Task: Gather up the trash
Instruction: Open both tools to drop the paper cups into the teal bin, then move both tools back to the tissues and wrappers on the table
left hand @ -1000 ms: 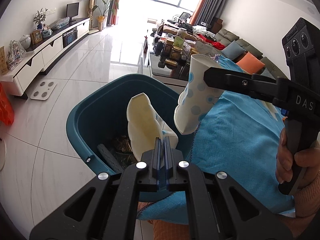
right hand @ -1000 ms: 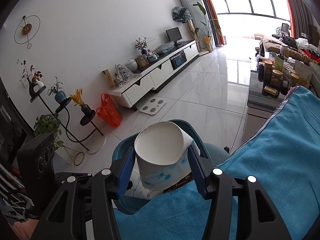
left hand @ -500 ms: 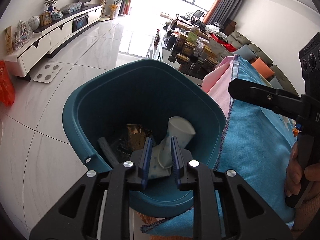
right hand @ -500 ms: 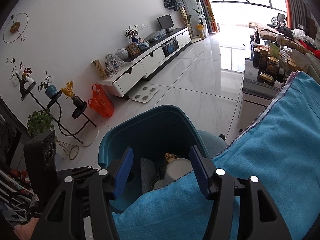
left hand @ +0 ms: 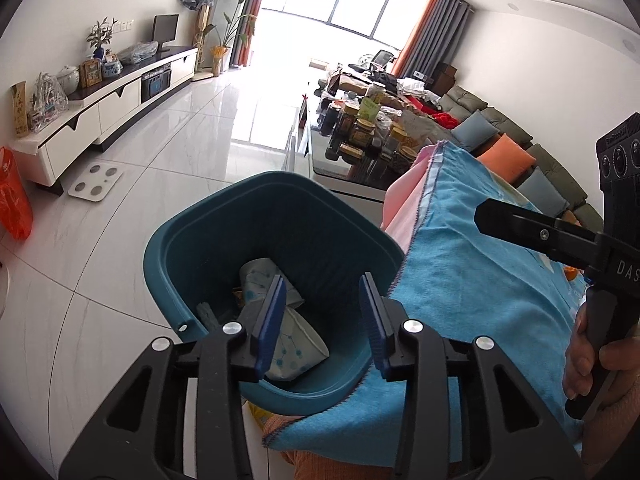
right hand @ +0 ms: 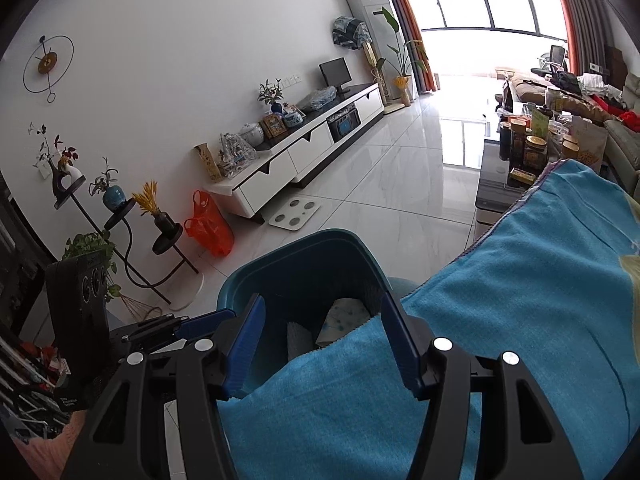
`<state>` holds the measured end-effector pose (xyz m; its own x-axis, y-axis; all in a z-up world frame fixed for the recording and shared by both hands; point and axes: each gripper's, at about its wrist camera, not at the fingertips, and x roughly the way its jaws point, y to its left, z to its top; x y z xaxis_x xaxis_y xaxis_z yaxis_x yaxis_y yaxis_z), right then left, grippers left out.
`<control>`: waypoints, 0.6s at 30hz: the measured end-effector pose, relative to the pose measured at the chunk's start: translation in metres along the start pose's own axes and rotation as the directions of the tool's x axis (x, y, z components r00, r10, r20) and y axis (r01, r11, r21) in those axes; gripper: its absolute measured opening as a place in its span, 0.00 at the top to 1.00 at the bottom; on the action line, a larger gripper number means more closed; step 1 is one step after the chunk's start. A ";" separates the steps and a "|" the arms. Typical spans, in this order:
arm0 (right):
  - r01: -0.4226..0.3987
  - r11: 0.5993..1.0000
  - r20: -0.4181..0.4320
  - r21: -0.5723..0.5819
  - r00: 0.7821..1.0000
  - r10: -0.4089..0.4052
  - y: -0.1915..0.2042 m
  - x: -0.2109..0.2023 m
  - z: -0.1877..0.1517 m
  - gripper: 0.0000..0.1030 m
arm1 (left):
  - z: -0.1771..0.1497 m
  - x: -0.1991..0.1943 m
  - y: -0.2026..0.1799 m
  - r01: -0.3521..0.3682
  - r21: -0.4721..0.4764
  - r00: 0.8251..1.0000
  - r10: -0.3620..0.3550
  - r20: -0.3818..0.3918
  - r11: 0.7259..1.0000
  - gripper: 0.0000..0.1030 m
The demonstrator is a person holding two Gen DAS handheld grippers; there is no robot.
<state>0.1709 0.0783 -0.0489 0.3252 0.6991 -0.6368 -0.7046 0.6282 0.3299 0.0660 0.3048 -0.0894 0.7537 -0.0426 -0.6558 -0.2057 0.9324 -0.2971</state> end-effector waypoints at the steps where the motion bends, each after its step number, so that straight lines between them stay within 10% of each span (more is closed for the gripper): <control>1: 0.000 1.000 0.012 0.001 1.000 0.000 -0.002 -0.008 -0.003 0.44 | -0.001 -0.005 -0.005 0.012 0.014 1.000 -0.012 0.008 1.000 0.60; 18: 0.196 0.967 0.201 0.162 0.953 -0.227 -0.069 -0.170 -0.082 0.43 | -0.030 -0.005 -0.177 0.316 0.316 0.949 -0.302 -0.096 0.894 0.56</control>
<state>0.1128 -0.1121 -0.0209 0.5967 0.5921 -0.5417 -0.5156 0.8001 0.3067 0.0798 0.1293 -0.0538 0.7173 -0.3562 -0.5988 0.2518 0.9339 -0.2539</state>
